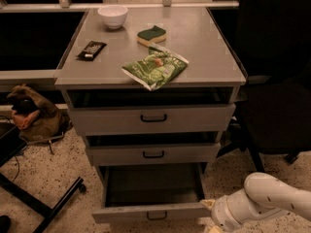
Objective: Close bottom drawer
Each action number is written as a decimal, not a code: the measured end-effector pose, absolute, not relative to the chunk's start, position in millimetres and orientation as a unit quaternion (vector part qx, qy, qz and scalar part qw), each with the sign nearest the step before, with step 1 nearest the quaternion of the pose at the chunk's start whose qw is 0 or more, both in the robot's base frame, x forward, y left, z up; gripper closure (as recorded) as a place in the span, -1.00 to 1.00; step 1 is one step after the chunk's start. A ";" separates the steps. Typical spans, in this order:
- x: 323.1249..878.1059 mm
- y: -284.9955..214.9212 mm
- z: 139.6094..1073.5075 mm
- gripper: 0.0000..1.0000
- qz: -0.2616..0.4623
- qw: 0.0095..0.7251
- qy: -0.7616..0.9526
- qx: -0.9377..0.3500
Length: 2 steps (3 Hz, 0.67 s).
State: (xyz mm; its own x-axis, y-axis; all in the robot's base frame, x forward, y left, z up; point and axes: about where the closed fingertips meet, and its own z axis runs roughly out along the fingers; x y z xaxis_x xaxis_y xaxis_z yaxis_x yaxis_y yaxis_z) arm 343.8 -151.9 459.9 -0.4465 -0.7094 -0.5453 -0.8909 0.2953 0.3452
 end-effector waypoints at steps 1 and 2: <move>342.9 -136.1 426.6 -1.00 0.332 0.135 0.777 -0.517; 335.8 -127.0 390.2 -1.00 0.351 0.120 0.769 -0.521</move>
Offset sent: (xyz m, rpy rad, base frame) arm -0.0150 0.0340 -0.1136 0.0710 0.1095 0.1062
